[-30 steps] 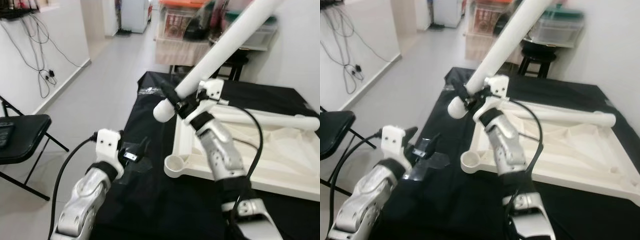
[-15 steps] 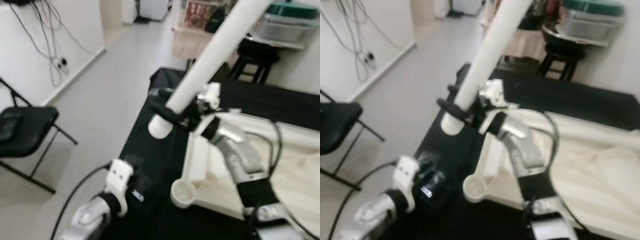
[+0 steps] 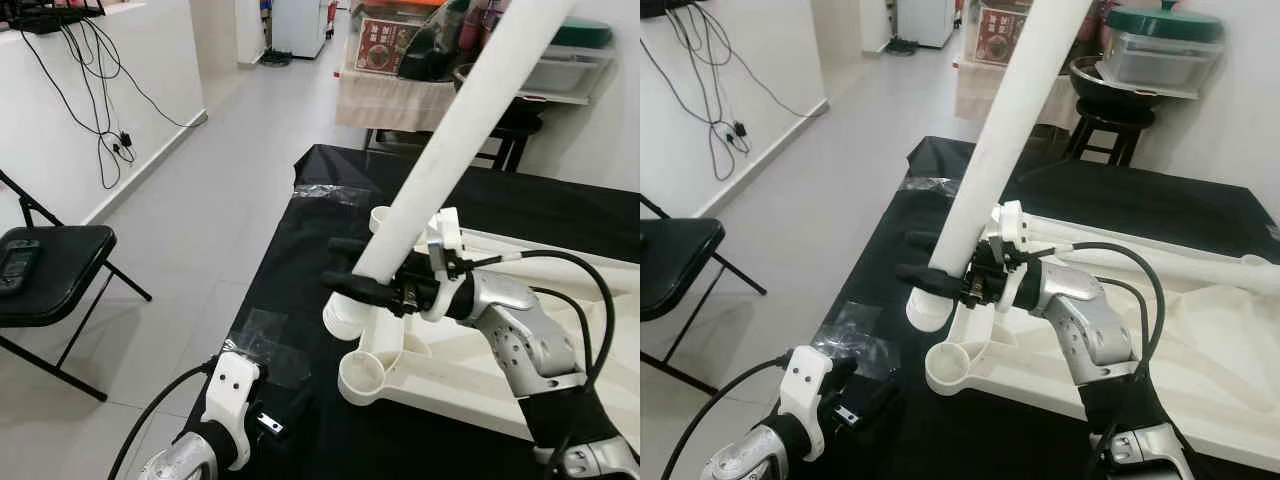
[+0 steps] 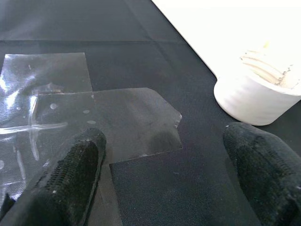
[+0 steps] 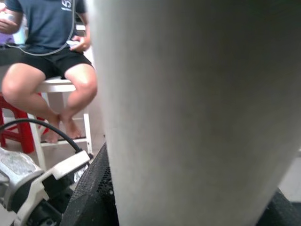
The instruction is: Building children table
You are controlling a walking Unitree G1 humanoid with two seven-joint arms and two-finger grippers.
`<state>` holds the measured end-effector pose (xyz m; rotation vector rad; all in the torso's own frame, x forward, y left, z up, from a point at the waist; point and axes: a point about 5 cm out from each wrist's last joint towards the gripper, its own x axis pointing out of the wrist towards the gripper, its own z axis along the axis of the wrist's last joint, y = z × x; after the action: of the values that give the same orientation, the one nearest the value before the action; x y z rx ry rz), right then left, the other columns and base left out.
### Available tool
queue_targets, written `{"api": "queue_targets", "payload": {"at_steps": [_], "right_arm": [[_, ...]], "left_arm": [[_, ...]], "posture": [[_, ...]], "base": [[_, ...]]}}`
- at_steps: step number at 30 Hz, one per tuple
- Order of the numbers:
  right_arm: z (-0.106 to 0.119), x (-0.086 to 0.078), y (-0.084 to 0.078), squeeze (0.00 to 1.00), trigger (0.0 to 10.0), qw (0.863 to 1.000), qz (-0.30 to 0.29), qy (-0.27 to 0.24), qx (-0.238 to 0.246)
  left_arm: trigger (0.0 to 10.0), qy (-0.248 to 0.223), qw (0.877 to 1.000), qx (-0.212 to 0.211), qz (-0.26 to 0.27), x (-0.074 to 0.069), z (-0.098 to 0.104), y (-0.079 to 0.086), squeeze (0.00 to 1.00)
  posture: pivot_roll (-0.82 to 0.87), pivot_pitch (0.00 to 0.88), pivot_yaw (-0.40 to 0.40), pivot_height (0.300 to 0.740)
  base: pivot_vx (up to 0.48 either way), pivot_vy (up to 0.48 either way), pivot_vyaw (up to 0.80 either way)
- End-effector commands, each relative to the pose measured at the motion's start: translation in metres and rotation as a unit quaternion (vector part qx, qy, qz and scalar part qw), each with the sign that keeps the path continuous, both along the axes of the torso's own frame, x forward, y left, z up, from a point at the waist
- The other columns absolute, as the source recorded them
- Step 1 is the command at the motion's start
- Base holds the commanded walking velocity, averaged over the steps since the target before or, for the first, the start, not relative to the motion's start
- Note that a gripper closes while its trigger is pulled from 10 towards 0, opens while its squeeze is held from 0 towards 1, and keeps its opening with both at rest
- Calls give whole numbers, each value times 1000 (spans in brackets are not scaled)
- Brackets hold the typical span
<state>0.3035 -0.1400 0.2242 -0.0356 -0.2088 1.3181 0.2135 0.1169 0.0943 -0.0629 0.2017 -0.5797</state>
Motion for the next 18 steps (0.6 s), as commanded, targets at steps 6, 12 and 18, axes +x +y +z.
{"api": "queue_targets", "payload": {"at_steps": [6, 12, 18], "right_arm": [[1, -2, -4, 0, 10000, 1000, -15, -3, 7], [-1, -3, -3, 0, 10000, 1000, -22, 0, 15], [0, -3, -2, 0, 10000, 999, -30, -3, 20]], "left_arm": [[10000, -4, 999, 14, 33, 9, 7, 3, 0], [10000, -29, 998, 28, 46, 17, 15, 8, 0], [10000, -31, 998, 30, 53, 19, 17, 11, 0]], "posture": [[106, 153, -79, 740], [104, 150, -76, 740], [102, 147, -74, 740]], "base": [[-85, 0, 0], [-258, 0, 0], [-277, 0, 0]]}}
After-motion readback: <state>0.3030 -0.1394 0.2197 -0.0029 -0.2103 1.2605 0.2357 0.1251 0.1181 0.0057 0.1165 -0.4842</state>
